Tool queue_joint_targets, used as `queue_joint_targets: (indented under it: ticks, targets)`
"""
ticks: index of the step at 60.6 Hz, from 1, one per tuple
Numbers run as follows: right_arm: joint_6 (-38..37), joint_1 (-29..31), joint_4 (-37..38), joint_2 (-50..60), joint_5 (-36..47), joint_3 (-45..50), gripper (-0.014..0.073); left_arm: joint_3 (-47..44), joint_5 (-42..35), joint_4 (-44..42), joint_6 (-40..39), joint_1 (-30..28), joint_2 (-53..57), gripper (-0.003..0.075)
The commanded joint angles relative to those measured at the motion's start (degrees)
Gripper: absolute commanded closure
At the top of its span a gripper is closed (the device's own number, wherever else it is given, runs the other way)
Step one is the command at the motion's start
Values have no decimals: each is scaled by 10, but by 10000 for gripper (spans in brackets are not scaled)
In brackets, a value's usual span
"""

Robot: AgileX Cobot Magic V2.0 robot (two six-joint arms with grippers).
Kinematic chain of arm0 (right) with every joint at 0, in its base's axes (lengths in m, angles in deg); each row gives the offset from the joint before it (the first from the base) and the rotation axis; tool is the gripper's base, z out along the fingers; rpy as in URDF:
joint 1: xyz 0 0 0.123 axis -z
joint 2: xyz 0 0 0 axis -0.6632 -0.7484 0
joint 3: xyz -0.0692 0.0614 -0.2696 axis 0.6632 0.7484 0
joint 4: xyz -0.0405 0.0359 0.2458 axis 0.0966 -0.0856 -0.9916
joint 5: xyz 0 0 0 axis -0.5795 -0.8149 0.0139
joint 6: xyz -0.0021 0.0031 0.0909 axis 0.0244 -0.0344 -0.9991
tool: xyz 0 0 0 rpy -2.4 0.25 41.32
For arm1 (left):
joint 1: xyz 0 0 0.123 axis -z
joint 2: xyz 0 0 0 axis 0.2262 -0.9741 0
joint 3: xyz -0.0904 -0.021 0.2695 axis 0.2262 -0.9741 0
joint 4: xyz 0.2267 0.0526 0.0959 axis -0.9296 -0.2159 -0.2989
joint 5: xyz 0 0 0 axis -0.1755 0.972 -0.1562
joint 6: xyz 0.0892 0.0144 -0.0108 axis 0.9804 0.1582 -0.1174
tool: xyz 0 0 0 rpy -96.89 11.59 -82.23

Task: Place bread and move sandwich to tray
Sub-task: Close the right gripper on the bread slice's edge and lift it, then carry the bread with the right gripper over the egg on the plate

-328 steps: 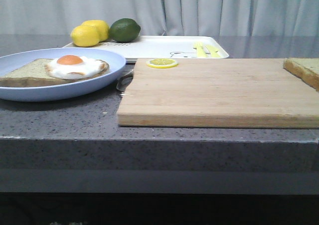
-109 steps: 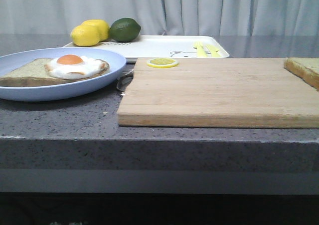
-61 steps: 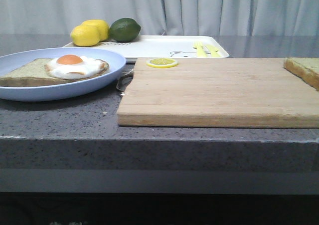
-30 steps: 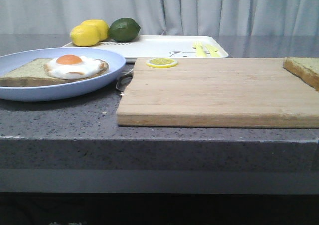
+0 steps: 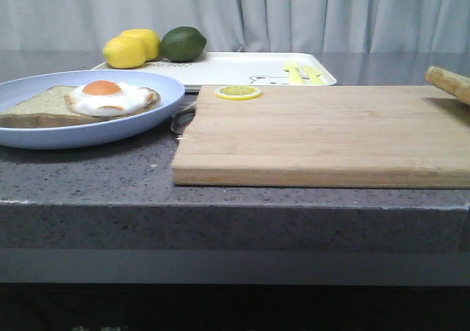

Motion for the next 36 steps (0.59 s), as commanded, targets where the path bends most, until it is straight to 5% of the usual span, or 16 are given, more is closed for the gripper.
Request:
queue_joint_targets:
  ticks: [1,10,23,36]
  targets:
    - [-4,-1,-16,29,-70,-9,383,17,-47,1,-7,0,-7,29]
    - [-15,-1,-18,52,-70,-9,671,17,-47,1,-7,0,-7,28]
    - [-41,-1,-43,127,-70,-9,654,17,-47,1,-7,0,-7,28]
    - [-43,-3,-164,219,-70,-9,654,17,-47,1,-7,0,-7,29]
